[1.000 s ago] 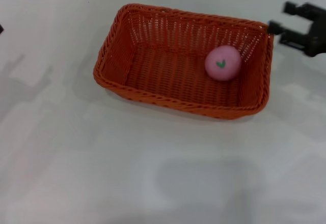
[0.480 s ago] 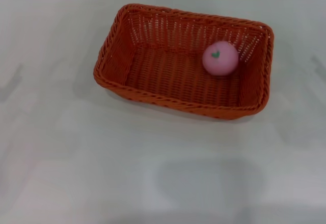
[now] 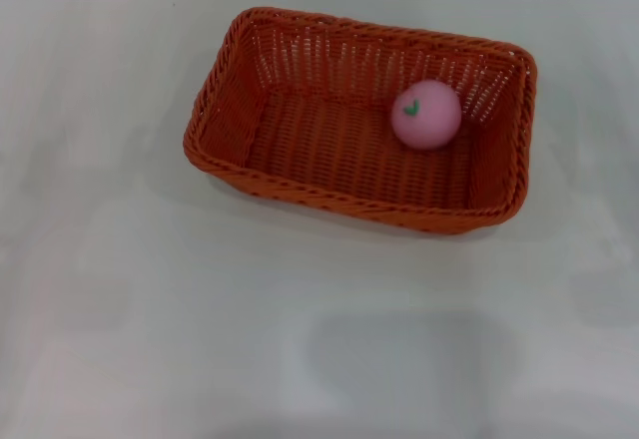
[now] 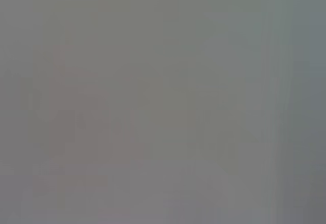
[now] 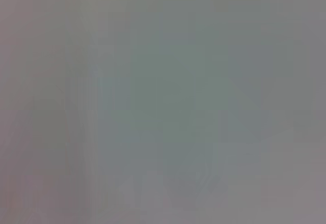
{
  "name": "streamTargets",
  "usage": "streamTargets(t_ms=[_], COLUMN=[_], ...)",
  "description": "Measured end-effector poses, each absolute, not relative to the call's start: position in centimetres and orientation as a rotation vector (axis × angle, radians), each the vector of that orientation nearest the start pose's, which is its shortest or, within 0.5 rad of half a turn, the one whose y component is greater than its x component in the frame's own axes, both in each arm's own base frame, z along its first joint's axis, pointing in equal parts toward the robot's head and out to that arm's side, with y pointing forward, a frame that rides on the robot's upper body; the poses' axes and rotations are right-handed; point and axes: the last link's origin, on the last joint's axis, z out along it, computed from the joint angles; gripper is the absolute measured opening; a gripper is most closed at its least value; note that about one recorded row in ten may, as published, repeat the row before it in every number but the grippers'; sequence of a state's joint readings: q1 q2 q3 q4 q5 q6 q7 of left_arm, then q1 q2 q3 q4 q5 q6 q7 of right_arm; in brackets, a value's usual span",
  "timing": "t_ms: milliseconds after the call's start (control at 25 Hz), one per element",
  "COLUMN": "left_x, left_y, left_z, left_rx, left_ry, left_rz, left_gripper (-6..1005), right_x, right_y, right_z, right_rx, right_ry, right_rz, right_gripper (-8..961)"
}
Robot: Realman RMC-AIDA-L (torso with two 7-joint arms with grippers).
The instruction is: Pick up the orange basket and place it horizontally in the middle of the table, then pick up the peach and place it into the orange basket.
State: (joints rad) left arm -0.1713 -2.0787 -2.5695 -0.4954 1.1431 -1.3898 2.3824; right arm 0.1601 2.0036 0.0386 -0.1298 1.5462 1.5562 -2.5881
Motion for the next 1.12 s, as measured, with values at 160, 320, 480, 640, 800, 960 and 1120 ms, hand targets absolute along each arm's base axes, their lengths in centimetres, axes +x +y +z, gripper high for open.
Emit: streamTargets(t_ms=[160, 320, 480, 640, 800, 960, 1120], left_x=[-37.72, -38.13, -38.39, -38.41, -38.38, -38.13, -37.89], left_y=[26.33, 26.06, 25.72, 25.69, 25.79, 26.13, 26.46], left_z=[8.69, 8.39, 8.33, 8.32, 8.16, 8.09, 8.08], left_rx=[-1.624, -1.595, -1.542, -1.537, -1.534, -1.541, -1.545], left_ry=[-0.478, -0.481, -0.475, -0.476, -0.482, -0.468, -0.459], left_rz=[-0.798, -0.779, -0.78, -0.78, -0.786, -0.785, -0.789], left_gripper=[862, 862, 862, 862, 862, 862, 862], right_x=[40.91, 40.96, 40.94, 40.96, 40.96, 41.0, 41.02], right_y=[20.9, 20.89, 21.03, 21.26, 21.4, 21.48, 21.52], right_z=[7.16, 7.29, 7.51, 7.61, 7.65, 7.81, 7.79], right_rx=[-1.493, -1.481, -1.469, -1.466, -1.465, -1.448, -1.444], right_ry=[0.575, 0.565, 0.558, 0.557, 0.552, 0.55, 0.554], right_rz=[0.774, 0.765, 0.768, 0.764, 0.759, 0.759, 0.759], right_gripper=[726, 726, 726, 726, 726, 726, 726])
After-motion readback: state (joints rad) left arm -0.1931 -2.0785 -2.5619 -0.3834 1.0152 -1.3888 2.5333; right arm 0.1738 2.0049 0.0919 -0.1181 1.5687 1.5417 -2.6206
